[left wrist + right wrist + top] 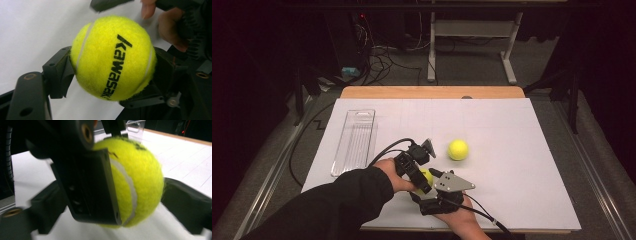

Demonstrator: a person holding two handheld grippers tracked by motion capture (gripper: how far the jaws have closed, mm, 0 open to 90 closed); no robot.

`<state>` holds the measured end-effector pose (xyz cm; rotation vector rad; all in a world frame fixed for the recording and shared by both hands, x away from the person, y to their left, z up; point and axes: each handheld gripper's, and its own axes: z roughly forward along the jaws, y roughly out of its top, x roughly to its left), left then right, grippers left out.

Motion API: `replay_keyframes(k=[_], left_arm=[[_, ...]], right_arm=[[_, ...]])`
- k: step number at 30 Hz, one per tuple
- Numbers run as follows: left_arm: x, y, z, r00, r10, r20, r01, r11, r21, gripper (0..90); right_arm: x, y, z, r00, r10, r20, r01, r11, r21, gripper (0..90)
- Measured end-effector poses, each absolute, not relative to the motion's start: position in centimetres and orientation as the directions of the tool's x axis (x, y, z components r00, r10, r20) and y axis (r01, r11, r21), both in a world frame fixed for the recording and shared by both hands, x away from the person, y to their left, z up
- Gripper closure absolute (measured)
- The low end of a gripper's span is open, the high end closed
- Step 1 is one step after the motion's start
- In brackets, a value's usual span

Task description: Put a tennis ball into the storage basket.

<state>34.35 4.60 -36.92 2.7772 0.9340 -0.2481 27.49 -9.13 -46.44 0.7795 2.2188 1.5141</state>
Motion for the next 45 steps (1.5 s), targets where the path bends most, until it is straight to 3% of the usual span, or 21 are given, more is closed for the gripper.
replay_keyframes(k=[16, 45], left_arm=[[35.5, 6.4, -36.8, 0.758, 0.619, -0.207, 0.648, -0.751, 0.128, 26.7], [37.1, 10.8, -35.0, 0.712, 0.68, -0.177, 0.7, -0.707, 0.098, 26.7]], right_arm=[[27.6, -13.1, -46.4, -0.751, 0.66, -0.008, 0.249, 0.295, 0.922, 0.0], [26.8, -25.2, -46.2, -0.555, 0.831, -0.016, 0.31, 0.225, 0.924, 0.0]])
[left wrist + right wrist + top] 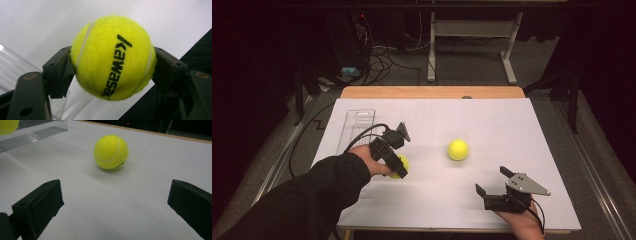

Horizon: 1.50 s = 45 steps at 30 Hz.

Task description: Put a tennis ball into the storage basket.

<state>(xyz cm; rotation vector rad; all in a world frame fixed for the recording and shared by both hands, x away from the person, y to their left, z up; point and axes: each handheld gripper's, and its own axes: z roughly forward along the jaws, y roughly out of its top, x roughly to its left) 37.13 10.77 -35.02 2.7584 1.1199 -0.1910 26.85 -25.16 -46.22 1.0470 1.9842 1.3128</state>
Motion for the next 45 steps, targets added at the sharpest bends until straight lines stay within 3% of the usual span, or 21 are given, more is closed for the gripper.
replay_keyframes(k=[27, 45], left_arm=[[41.3, 19.7, -32.9, 0.568, 0.816, -0.111, 0.823, -0.565, 0.06, 26.7], [45.2, 22.5, -34.3, 0.458, 0.886, -0.074, 0.889, -0.456, 0.044, 26.7]], right_arm=[[26.3, -26.5, -45.2, -0.534, 0.845, -0.023, 0.284, 0.205, 0.937, 0.0], [26.3, -26.2, -45.3, -0.541, 0.841, -0.022, 0.289, 0.21, 0.934, 0.0]])
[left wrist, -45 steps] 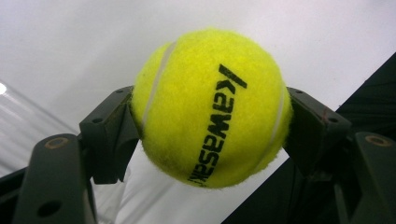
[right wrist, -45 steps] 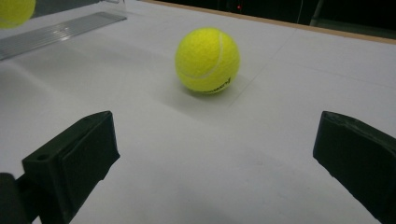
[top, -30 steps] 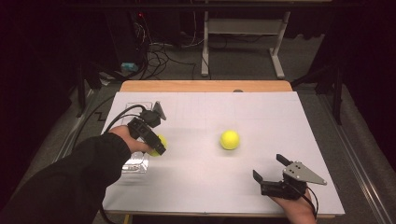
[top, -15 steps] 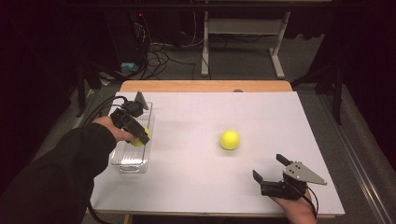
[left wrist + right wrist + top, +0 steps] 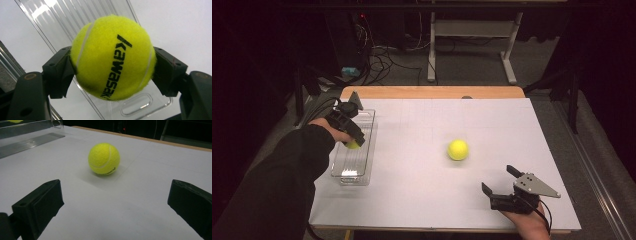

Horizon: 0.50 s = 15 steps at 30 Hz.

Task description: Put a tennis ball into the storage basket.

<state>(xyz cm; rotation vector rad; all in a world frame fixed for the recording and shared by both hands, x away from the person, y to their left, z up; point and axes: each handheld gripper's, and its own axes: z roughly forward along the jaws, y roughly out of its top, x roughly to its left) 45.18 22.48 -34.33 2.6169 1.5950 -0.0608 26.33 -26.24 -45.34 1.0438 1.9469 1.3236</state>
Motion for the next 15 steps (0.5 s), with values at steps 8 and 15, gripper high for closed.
replay_keyframes(k=[8, 15], left_arm=[[46.5, 22.3, -35.6, 0.443, 0.895, -0.047, 0.896, -0.441, 0.038, 26.6], [47.4, 22.0, -36.9, 0.436, 0.9, -0.029, 0.9, -0.435, 0.019, 26.5]], right_arm=[[26.3, -26.1, -45.3, -0.545, 0.838, -0.025, 0.284, 0.213, 0.935, 0.0], [26.3, -26.0, -45.3, -0.547, 0.837, -0.03, 0.281, 0.217, 0.935, 0.0]])
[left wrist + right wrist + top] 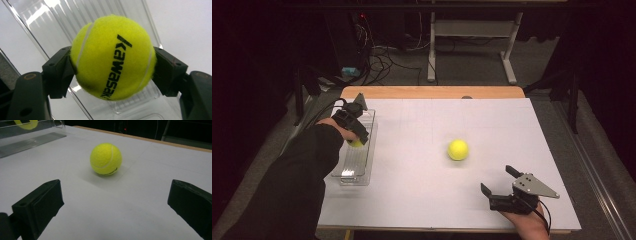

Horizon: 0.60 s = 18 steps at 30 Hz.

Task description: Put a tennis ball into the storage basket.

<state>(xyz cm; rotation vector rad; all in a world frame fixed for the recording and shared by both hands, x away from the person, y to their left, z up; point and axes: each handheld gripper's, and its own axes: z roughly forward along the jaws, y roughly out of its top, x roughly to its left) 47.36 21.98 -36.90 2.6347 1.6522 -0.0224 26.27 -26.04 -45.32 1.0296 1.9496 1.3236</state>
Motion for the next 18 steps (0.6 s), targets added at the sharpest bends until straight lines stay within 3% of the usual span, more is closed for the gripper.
replay_keyframes(k=[7, 10, 13, 18], left_arm=[[47.8, 22.3, -36.9, 0.42, 0.907, -0.035, 0.907, -0.419, 0.036, 25.9], [47.5, 22.3, -36.1, 0.428, 0.903, -0.05, 0.902, -0.422, 0.089, 14.1], [47.2, 22.2, -35.5, 0.43, 0.902, -0.049, 0.901, -0.425, 0.087, 6.6], [46.4, 21.3, -34.8, 0.461, 0.886, -0.048, 0.885, -0.456, 0.091, 1.9]], right_arm=[[26.3, -26.0, -45.4, -0.548, 0.836, -0.025, 0.285, 0.215, 0.934, 0.0], [26.3, -26.0, -45.4, -0.547, 0.837, -0.027, 0.283, 0.215, 0.935, 0.0], [26.3, -26.0, -45.3, -0.547, 0.837, -0.028, 0.284, 0.216, 0.934, 0.0], [26.3, -26.0, -45.2, -0.548, 0.836, -0.029, 0.28, 0.216, 0.935, 0.0]])
